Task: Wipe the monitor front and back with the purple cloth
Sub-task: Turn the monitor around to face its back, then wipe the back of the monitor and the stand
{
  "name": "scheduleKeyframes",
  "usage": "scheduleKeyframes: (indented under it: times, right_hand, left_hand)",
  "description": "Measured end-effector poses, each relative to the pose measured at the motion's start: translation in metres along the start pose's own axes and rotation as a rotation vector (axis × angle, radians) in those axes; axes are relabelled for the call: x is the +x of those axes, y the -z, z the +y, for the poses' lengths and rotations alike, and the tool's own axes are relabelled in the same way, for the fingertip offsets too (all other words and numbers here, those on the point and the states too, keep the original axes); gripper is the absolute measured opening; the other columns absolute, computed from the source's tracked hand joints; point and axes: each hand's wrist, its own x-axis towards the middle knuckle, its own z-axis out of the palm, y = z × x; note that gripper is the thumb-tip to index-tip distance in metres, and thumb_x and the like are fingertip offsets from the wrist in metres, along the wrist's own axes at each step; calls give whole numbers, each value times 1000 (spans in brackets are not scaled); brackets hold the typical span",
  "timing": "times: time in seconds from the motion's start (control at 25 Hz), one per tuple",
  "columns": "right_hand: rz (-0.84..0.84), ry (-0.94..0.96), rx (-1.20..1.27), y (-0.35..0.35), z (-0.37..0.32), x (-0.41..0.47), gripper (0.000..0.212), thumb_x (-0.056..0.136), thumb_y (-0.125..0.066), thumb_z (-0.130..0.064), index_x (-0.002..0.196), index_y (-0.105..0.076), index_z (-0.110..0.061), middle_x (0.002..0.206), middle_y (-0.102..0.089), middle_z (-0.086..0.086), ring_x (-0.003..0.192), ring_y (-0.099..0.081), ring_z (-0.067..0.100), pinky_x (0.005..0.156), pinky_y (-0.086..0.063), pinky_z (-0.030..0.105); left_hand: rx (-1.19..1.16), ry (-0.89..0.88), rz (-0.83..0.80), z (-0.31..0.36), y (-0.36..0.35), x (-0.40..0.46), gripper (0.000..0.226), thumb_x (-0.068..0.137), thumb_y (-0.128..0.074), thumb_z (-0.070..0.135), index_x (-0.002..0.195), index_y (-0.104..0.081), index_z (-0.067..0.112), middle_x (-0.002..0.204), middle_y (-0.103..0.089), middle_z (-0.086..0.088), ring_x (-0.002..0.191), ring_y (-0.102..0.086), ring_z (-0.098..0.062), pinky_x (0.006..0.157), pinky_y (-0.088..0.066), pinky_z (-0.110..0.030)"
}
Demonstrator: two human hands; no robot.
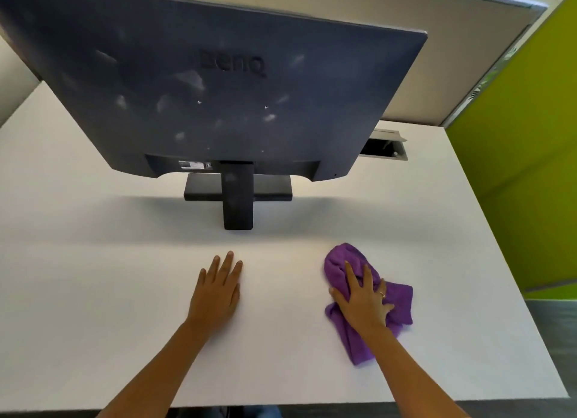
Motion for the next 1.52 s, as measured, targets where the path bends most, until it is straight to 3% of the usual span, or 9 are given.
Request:
scheduleKeyframes:
  times: [0.08,0.2,0.4,0.56,0.8,1.0,1.24,1.36,1.52]
  right_hand:
    - [124,74,-48,1,-3,0,55,96,-39,-43,147,-20,-35,148,-28,6,128,-35,36,93,-44,50]
    - [211,148,228,14,-9,3,44,95,-43,-17,138,-42,-22,128,-46,8,103,-54,29,79,-52,36]
    - [322,284,648,54,-49,0,40,95,-52,-22,134,-47,-17,114,-56,8,97,-58,24,79,-46,25]
    - [488,390,857,111,-95,-6,52,91,-51,-43,137,-44,-22,118,-58,0,104,-58,17,85,-50,24]
    - [912,537,815,207,-192,-23,53,91,-55,-37,139,-44,-18,110,-58,9,95,-53,19,77,-51,27]
    - [1126,585,808,268,-286,-49,47,88,-57,-35,132,-52,-20,114,-52,10,104,-48,24,80,-47,26]
    - [1201,681,487,306,-409,-83,47,84,-54,-2,130,-55,-11,135,-48,14,119,-43,36,82,-53,40]
    - [1178,823,282,308,-470,-96,50,83,-49,-3,132,-53,-12,129,-56,9,117,-49,32,86,-43,41]
    - [996,772,120,294,-499,-89,54,91,-39,-9,143,-37,-24,142,-43,1,132,-34,25,107,-21,52]
  left_hand:
    - [-17,17,-71,5,1,1,70,100,0,35,131,-55,4,140,-47,-22,123,-50,-45,90,-47,-56]
    - [-88,93,-176,9,0,8,56,101,-23,35,152,-11,15,160,4,-13,146,-5,-36,114,-20,-52]
    - [-316,148,-343,17,21,20,62,100,-35,38,152,-4,25,159,18,-4,147,11,-28,116,-7,-52]
    - [-266,223,94,-3,63,28,72,98,-35,46,151,5,19,159,11,-9,147,6,-30,117,-8,-49]
    - [-534,275,831,-85,194,41,72,94,-48,40,150,-15,9,159,-9,-11,147,-4,-33,115,-11,-51]
    - [-862,175,1121,-163,289,26,63,96,-33,46,151,-12,24,160,-11,4,147,-11,-16,114,-14,-29]
    - [-1264,-84,786,-231,361,25,54,101,-16,48,144,-38,23,146,-42,9,134,-37,-6,104,-25,-15]
    - [-1411,-163,647,-241,370,28,60,102,-13,46,137,-49,12,131,-56,3,125,-51,-13,106,-36,-22]
    - [-1451,-285,565,-253,372,30,60,103,-10,42,130,-55,12,124,-63,3,117,-58,-5,101,-43,-18]
